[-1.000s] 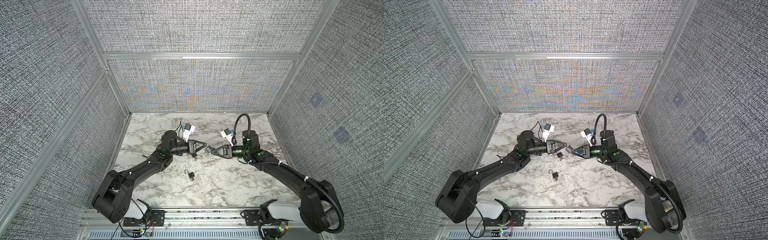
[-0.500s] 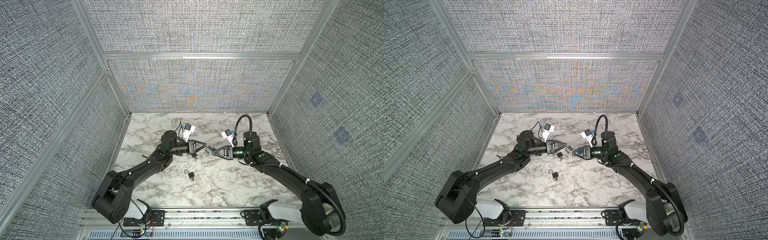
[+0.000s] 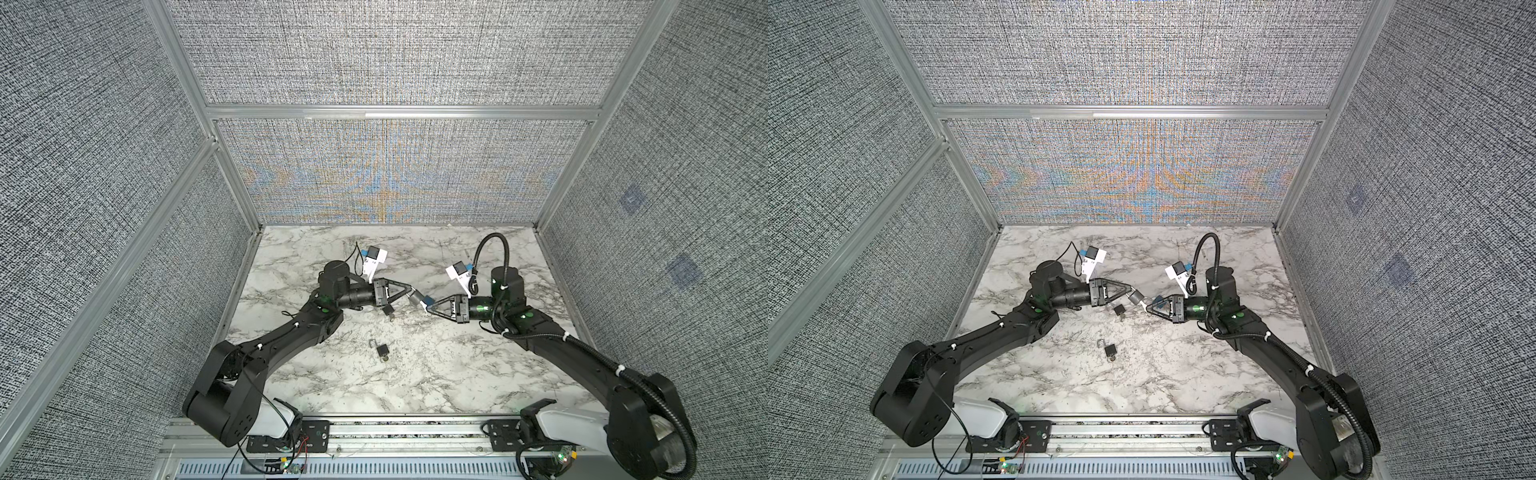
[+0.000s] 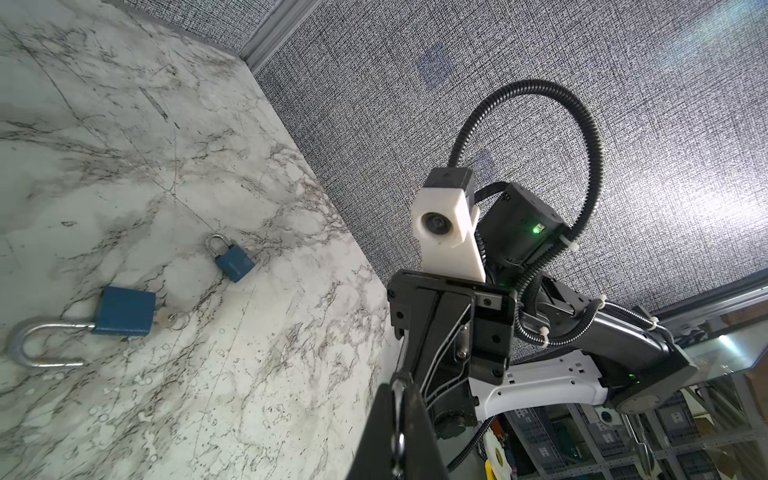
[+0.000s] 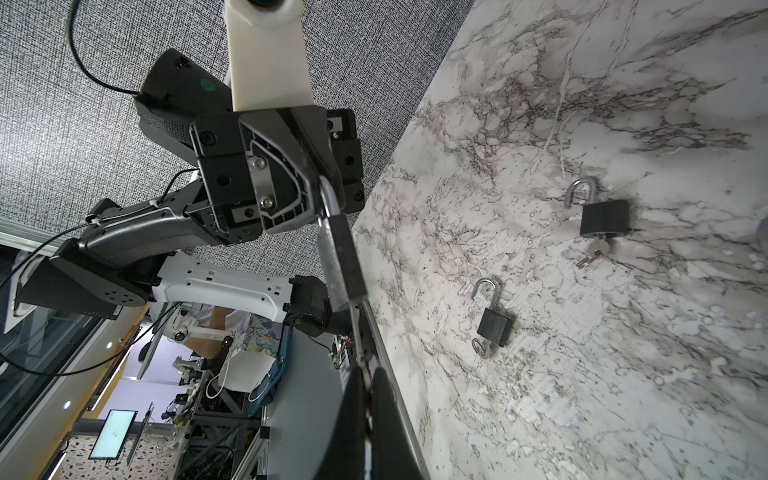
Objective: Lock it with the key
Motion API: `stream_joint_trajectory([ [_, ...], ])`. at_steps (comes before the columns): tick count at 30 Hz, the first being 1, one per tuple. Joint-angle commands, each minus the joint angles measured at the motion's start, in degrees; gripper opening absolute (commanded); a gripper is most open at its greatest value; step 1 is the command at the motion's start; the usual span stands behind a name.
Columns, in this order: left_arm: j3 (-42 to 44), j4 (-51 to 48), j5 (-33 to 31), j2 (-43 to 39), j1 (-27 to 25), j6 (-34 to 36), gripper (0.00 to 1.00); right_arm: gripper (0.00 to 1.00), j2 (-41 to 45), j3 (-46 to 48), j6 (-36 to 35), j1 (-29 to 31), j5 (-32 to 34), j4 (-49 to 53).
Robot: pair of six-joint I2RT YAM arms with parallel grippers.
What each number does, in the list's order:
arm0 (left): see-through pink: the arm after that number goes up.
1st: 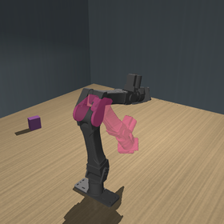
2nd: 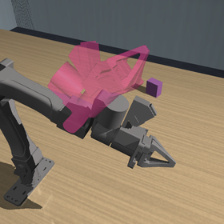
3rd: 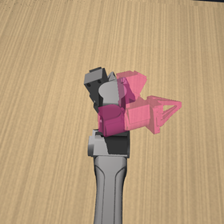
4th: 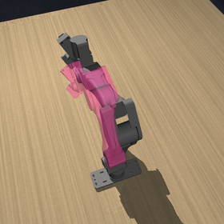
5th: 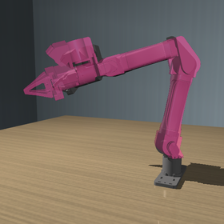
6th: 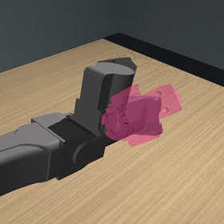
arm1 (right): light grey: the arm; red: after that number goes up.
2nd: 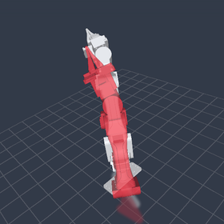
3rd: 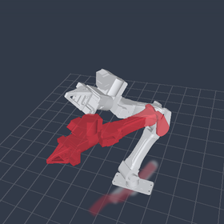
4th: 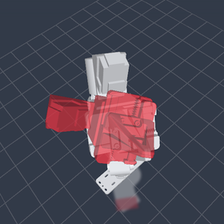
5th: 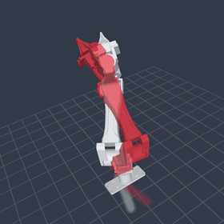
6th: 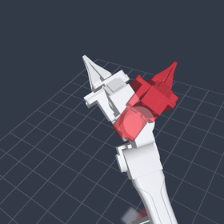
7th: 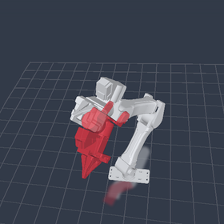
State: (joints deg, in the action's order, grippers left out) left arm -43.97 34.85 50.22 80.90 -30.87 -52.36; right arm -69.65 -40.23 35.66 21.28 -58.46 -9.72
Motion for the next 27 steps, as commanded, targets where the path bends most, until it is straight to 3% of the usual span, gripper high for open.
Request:
stream_joint_trajectory([
  [1,0.17,5.8,0.58,-0.47,0.31,-0.64,0.0,0.0,0.53,0.37,0.45,-0.34,0.36,1.86],
  [11,-0.13,0.62,-1.0,-1.04,0.41,2.34,0.0,0.0,4.7,0.88,0.58,-2.41,3.11,3.49],
  [20,-5.4,-18.09,-9.16,0.22,-5.83,13.41,0.0,0.0,13.02,1.5,-0.45,-6.84,22.83,11.97],
  [27,-6.21,-15.95,-12.25,5.66,-12.24,12.89,0.0,0.0,19.16,0.6,-2.97,-9.09,29.62,19.96],
])
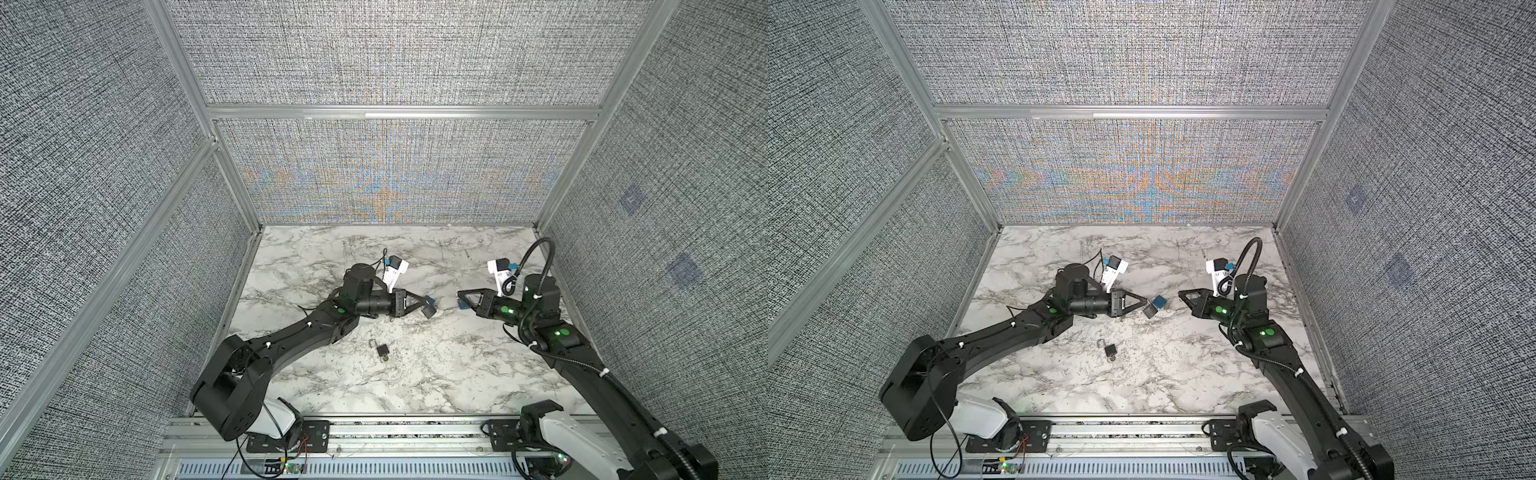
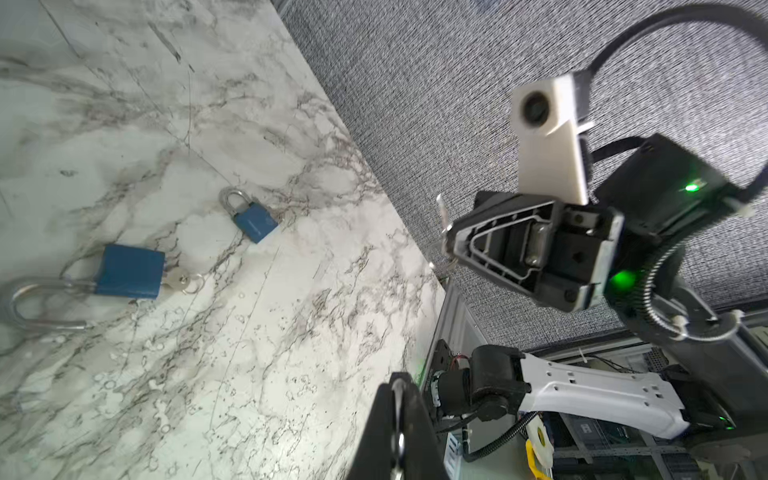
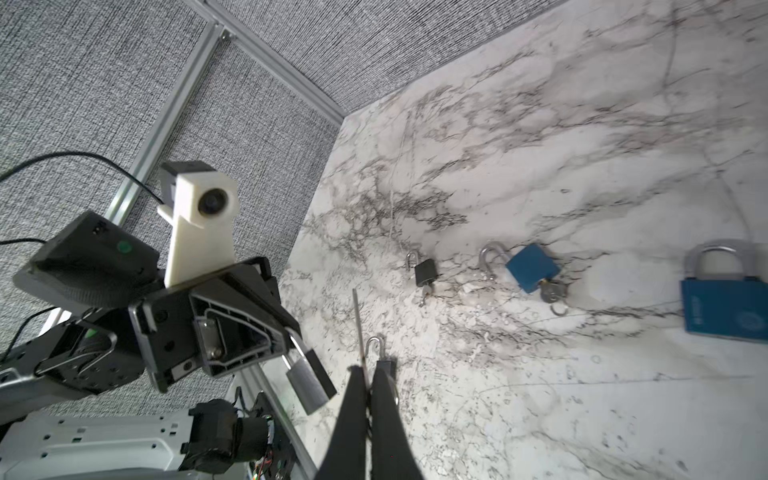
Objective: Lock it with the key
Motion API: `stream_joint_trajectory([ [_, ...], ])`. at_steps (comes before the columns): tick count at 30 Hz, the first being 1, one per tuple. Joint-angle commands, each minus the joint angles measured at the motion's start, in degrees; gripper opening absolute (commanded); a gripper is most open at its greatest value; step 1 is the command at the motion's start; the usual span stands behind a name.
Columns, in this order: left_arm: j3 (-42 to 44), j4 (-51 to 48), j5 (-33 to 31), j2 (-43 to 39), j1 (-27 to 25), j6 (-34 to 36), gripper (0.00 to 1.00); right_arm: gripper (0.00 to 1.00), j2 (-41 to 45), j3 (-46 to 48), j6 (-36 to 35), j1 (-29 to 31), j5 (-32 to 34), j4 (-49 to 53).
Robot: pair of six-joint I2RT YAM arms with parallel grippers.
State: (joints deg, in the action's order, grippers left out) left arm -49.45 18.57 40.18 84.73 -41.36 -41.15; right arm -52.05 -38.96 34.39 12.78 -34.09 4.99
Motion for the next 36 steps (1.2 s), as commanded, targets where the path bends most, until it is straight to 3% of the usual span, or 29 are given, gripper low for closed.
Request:
stream_joint_trajectory([
  [1,-1.1,0.64,-2.46,2.94,-2.77,1.76,0.0,0.0,2.57,-0.68,-2.26,-0.81,6.25,7.02],
  [12,-13.8,-2.05,-3.26,21.55,-10.05,3.78,0.0,0.0,13.01,3.76,-3.37,-2.46,11.46,13.16],
  [36,-46.92,-26.62,0.87,47.56,-11.48,11.86,0.0,0.0,7.59,3.29,-4.83,-3.55,9.05,12.67],
])
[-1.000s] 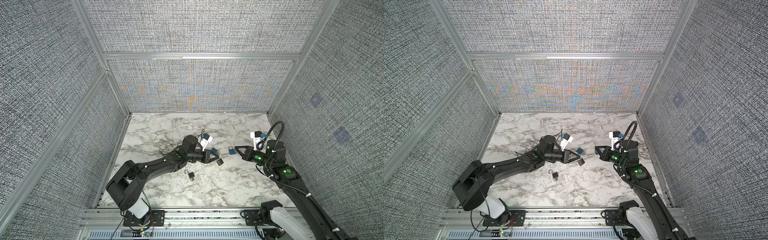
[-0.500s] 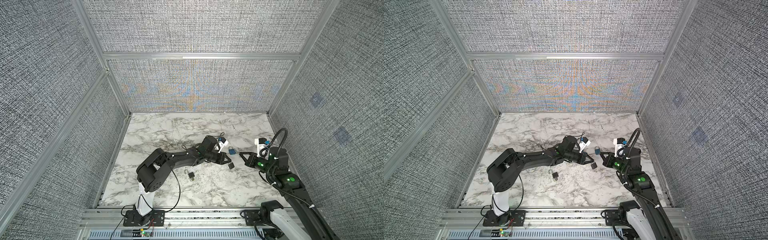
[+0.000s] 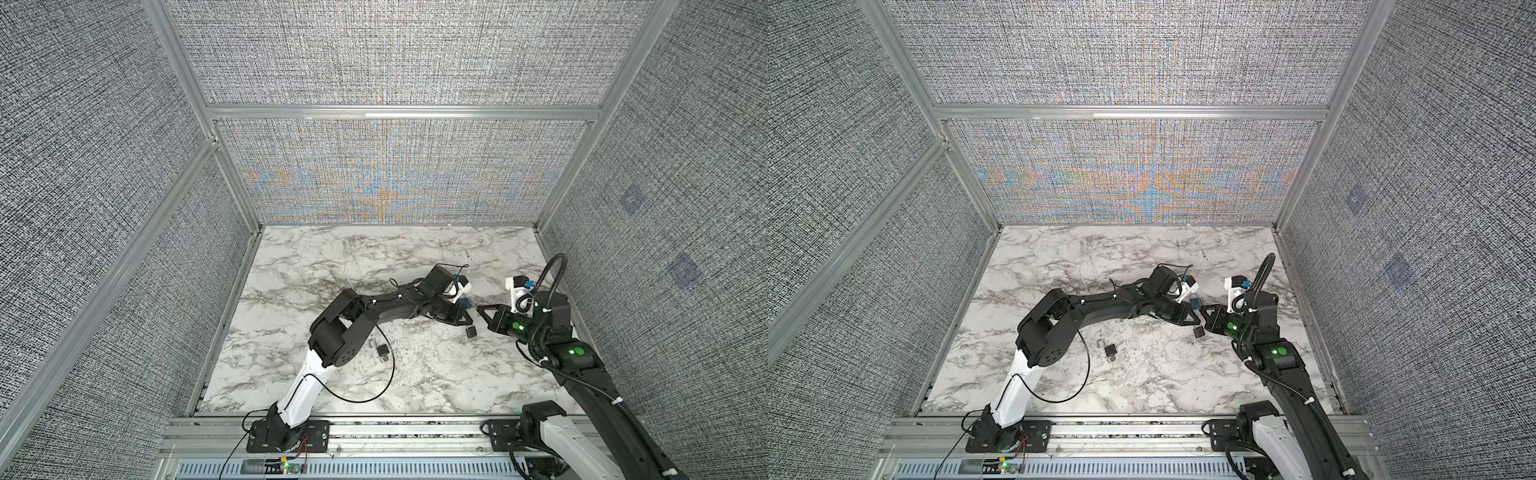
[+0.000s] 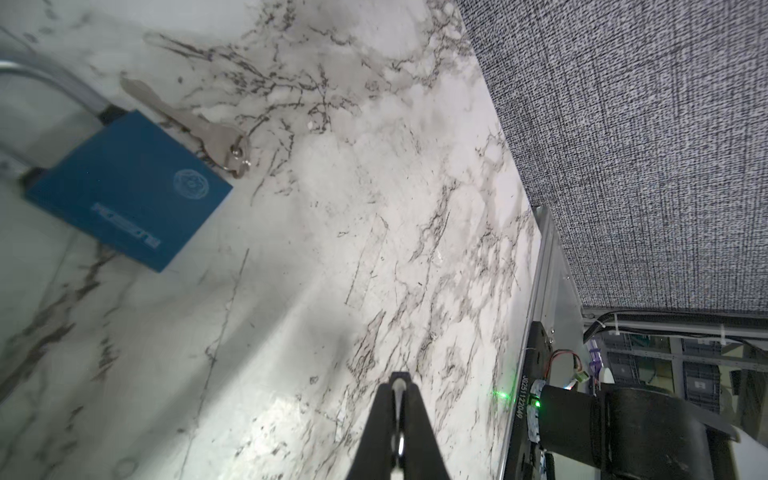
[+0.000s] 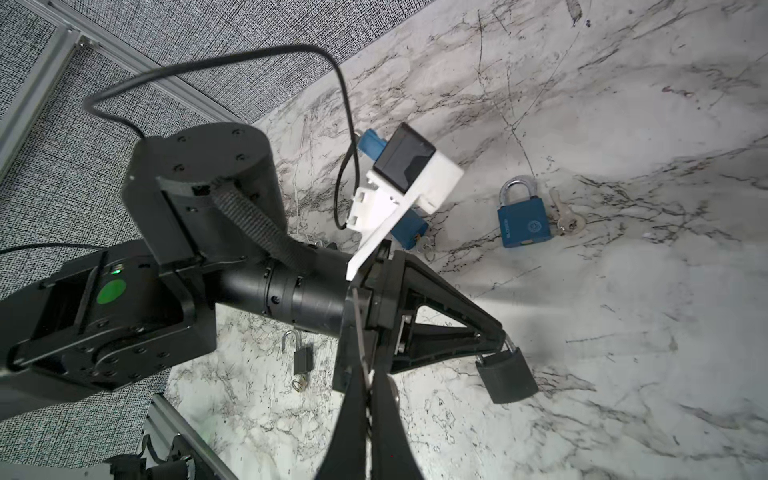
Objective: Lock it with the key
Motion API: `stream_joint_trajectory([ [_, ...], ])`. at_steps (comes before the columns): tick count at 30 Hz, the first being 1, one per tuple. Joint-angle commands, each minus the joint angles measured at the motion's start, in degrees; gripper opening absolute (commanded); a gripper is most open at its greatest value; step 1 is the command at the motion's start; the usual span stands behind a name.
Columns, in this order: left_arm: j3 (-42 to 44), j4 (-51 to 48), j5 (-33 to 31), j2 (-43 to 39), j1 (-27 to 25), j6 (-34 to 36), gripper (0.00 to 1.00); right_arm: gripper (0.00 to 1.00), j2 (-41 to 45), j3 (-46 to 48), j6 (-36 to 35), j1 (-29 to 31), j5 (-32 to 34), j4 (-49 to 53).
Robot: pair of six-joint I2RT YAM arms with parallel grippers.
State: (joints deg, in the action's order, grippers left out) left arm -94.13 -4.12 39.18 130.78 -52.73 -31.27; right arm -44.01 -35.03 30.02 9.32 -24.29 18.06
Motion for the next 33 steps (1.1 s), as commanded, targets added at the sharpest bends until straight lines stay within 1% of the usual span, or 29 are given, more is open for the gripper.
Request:
stream_joint_trajectory([
  [1,-2.9,-4.06,2.23,2.18,-0.04,2.0,0.0,0.0,-0.61,-0.66,-0.48,-0.12,-0.79,-0.4],
  [6,-6.2,-6.22,2.39,4.77,-0.09,2.91,0.0,0.0,-0.9,-0.68,-0.34,-0.39,-0.93,-0.66],
  [10,-7.15,-7.03,3.17,5.75,-0.03,3.65,0.0,0.0,-0.56,-0.66,-0.06,-0.62,-1.02,-0.55],
  [14,-8.48,-8.77,2.51,6.71,-0.09,4.37,0.0,0.0,-0.2,0.01,0.47,-0.71,-0.75,-0.91],
  [16,-8.45,-8.89,2.14,6.86,-0.05,4.37,0.13,0.0,-0.16,0.4,0.85,-0.79,-0.73,-1.27],
  [18,-8.27,-9.03,1.0,6.91,-0.07,4.61,0.2,0.0,-0.29,0.79,0.93,-0.79,-0.91,-1.45],
  [27,-8.56,-8.55,-2.11,6.47,0.32,4.95,0.31,0.0,-0.16,0.31,0.77,-0.81,-0.16,-0.11],
  [30,-8.26,-7.03,-3.36,6.25,0.82,4.47,0.33,0.0,0.22,0.05,0.18,-0.96,0.75,0.58],
  [33,-7.59,-5.08,-3.28,5.88,1.48,2.86,0.33,0.0,0.33,-0.59,0.13,-1.07,1.11,0.74],
])
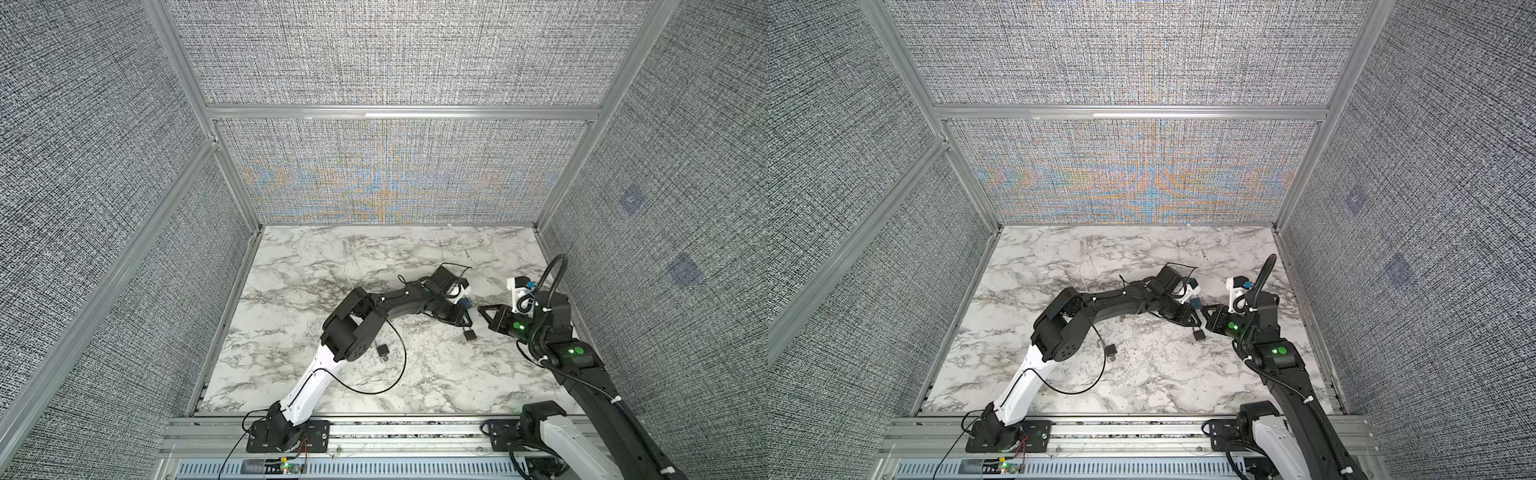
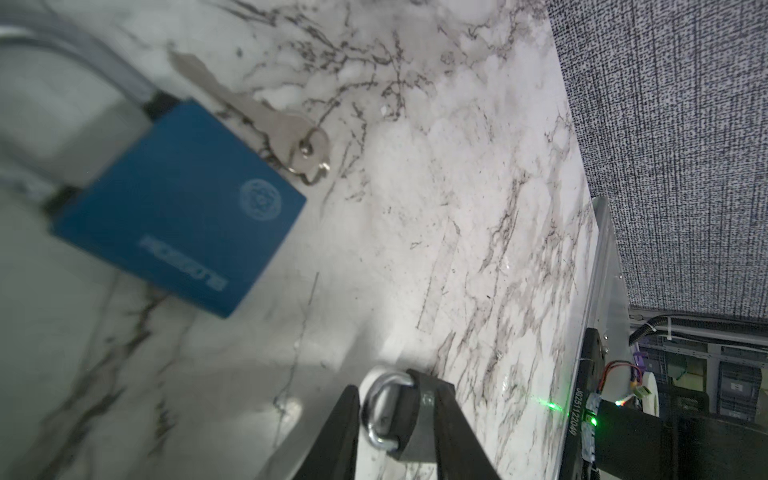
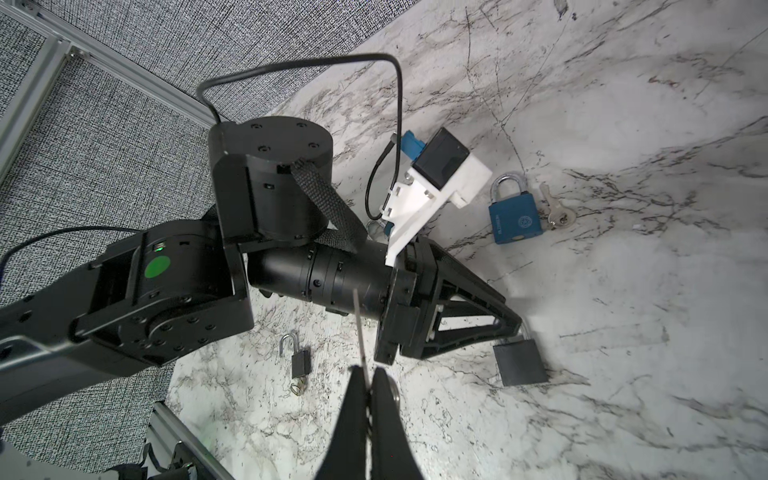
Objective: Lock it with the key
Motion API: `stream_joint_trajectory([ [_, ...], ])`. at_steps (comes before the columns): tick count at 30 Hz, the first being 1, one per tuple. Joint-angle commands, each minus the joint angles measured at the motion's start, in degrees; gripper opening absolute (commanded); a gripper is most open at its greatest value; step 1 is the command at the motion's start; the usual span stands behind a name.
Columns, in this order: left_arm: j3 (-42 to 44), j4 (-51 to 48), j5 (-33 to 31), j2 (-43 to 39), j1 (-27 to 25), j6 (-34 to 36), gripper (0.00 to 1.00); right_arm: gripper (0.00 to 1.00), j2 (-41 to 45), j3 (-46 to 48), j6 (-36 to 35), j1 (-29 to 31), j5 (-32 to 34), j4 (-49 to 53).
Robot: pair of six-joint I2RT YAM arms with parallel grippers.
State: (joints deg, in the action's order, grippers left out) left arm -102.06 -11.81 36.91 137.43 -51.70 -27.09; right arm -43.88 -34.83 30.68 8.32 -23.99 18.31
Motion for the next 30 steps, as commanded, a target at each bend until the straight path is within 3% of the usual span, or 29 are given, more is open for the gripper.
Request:
stream_joint_trajectory([
  [1,0.71,3.1,-0.88,-1.13,0.57,-1.68,0.33,0.0,0.2,-0.94,-0.45,-0.13,0.9,0.5],
  [5,2.18,4.92,-1.62,-3.28,0.99,-1.95,0.38,0.0,-0.35,-1.93,-0.79,-0.4,0.88,0.59],
  [18,14.74,14.99,-6.09,-13.89,1.34,-6.0,0.39,0.0,-0.02,-2.18,-1.49,-1.42,1.05,2.37],
  [25,22.5,19.26,-9.61,-23.13,1.42,-10.34,0.39,0.0,-2.68,0.24,-3.19,-1.68,2.41,2.35],
  [30,22.83,18.01,-12.58,-31.23,1.42,-14.57,0.39,0.0,-6.93,2.08,-4.48,-1.73,3.51,1.62],
])
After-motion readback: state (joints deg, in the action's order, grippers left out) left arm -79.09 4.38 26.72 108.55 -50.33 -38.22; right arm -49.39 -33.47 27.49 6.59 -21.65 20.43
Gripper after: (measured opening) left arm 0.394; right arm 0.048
